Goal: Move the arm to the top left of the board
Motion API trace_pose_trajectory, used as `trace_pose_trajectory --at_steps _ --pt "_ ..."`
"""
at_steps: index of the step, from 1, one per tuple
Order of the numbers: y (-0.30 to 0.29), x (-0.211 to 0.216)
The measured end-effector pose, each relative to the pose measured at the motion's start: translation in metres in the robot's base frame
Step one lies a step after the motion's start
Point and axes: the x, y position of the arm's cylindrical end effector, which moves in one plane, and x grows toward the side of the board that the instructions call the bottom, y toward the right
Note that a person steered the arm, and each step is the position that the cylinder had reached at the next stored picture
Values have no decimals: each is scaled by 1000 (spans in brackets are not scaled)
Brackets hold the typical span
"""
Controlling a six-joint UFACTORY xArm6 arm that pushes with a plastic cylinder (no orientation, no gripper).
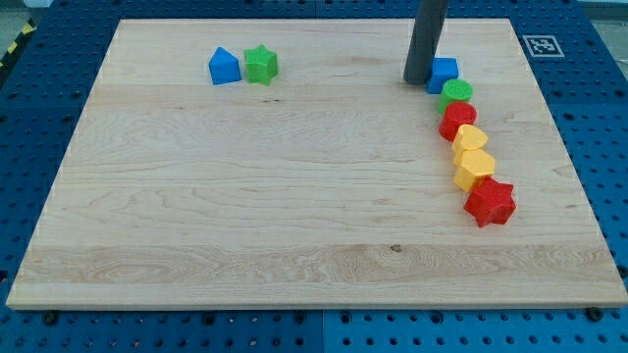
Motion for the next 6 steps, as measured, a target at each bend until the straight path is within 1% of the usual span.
trace_pose_trajectory --at_steps 1,2,3,4,5,6 --pt "-45 -1" --pt "-96 -20" --pt "-130 -58" --pt "-204 -70" --pt "-294 -74" --pt "-346 -72"
